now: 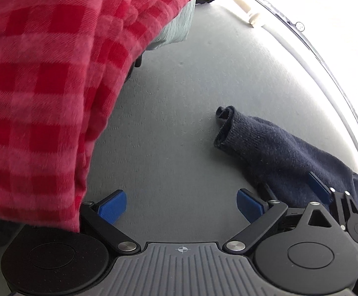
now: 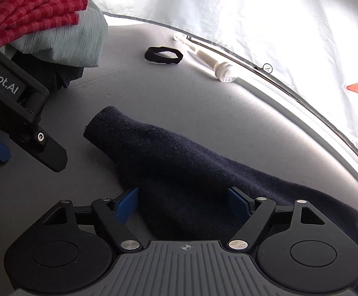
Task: Fold clothes
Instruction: 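Grasp the sleeve cuff with the right tool and lift it toward the collar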
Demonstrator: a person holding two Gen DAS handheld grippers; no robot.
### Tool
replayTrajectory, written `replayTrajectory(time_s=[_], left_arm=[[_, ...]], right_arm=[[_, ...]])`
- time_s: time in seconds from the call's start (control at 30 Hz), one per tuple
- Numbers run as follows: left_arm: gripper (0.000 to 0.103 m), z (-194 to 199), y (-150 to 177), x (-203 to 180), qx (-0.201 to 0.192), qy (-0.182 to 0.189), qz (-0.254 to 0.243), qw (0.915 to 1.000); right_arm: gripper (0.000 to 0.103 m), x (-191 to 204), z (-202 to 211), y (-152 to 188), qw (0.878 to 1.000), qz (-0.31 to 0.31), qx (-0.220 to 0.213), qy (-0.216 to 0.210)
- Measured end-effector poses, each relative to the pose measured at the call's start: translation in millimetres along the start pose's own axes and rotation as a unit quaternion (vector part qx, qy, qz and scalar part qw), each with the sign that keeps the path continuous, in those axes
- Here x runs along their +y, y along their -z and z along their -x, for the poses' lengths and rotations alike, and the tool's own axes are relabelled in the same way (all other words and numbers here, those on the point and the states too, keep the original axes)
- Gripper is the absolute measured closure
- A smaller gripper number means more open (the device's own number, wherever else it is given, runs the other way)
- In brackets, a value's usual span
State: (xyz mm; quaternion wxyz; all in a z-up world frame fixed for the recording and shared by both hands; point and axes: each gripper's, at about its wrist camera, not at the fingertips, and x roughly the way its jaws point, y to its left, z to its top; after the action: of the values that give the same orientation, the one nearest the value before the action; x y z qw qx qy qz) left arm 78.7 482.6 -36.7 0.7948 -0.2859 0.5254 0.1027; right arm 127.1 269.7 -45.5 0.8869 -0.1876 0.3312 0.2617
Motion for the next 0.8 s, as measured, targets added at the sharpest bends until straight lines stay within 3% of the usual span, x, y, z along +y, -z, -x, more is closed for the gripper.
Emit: replayTrajectory(time_s=[0.07,0.13,0.33,0.5,0.63,0.8], left_arm=[[0.000,-2,1,-2,0.000,-0.005,-0.005,1.0000],[0.000,-3,2,-5,0.000,-0.011,-0.008,0.9999],[0.000,-2,3,-16,0.002,-0.004,-0.005,1.0000],[0.000,-1,13,-40,0.002,0.009,-0.032,0.9994],[0.000,-4,29,-77,0.012,0.027,-0.078,0.9965],[0.000,-6,61,-131,0.025,0.056,-0.147,0.9872]], right_arm=[[0.077,-6,-1,-2,1.000,-0.025,0.005,-0.014],[0.096,-10,0,-2,0.999,-0.036,0.007,-0.010],[0.099,-51,26,-2,0.990,-0.140,-0.020,-0.005],[0.099,-103,69,5,0.973,-0.222,-0.059,0.035],[0.099,-153,105,25,0.952,-0.283,-0.082,0.085],[0.099,-220,147,78,0.915,-0.363,-0.087,0.153]])
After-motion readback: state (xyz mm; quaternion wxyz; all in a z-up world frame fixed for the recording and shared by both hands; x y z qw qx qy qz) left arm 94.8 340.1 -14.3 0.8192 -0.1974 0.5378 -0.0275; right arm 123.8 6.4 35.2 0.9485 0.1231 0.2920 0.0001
